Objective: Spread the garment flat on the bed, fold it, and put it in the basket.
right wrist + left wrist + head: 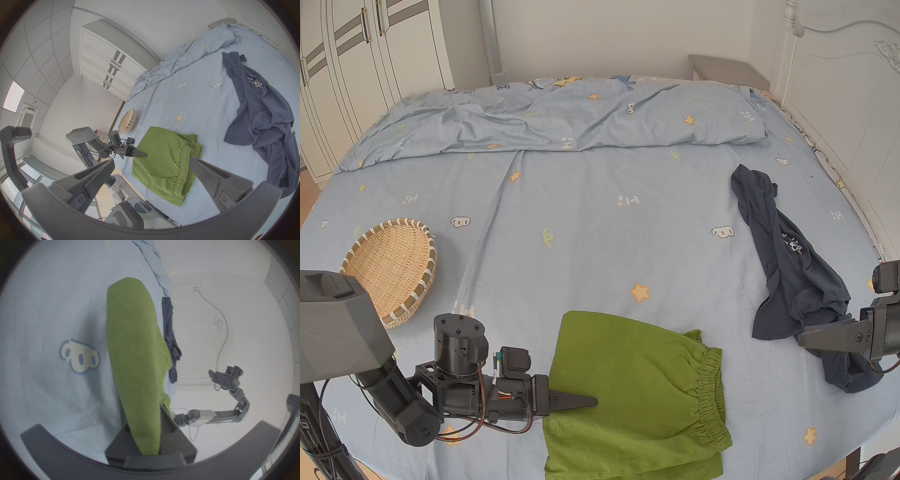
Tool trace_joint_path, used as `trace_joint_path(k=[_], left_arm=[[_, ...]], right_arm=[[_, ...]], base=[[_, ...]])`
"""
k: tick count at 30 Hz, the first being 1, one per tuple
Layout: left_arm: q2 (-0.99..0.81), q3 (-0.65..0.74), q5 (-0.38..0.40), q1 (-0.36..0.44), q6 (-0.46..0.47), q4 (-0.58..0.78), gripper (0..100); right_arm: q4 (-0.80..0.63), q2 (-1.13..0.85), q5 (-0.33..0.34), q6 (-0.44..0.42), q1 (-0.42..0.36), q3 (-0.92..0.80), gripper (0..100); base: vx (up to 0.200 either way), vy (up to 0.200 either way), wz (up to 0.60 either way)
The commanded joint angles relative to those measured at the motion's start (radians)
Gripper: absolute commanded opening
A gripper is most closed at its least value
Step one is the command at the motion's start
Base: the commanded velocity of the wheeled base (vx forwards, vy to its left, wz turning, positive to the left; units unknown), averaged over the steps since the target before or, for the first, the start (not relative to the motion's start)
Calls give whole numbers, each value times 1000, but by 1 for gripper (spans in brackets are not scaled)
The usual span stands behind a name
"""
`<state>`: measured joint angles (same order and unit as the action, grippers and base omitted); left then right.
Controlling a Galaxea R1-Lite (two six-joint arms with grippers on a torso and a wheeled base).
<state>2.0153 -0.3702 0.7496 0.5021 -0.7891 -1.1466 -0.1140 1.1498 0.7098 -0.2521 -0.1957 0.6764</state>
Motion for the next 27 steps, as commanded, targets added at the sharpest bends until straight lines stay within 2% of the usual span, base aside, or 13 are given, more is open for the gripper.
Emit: trace_joint_path(k=[1,3,5,6,9,14,19,27], left_arm=[[-119,14,162,-100,-9,67,0],[-142,5,220,-139,-9,99,0],[-142,5,220,-139,-9,99,0],[-155,-36,248,-186,-12,150,0],[-155,-99,246,-244,-21,220,0],[-181,-243,243,-359,-18,430,0],[-196,-337,240,-461,44,558,0],[-231,-374,240,-479,151,673,0]], right_arm=[[1,2,-1,-1,2,3,100],[2,2,-1,-6,2,3,100],[2,2,-1,-6,2,3,100],[4,2,-1,-24,4,8,100],[4,2,-1,-27,2,9,100],[2,2,-1,-27,2,9,100],[1,5,-1,-27,2,9,100],[2,22,-1,-27,-1,6,100]], base=[[0,0,0],[0,0,0],[0,0,0],[0,0,0],[0,0,0],[0,0,0],[0,0,0],[0,0,0]])
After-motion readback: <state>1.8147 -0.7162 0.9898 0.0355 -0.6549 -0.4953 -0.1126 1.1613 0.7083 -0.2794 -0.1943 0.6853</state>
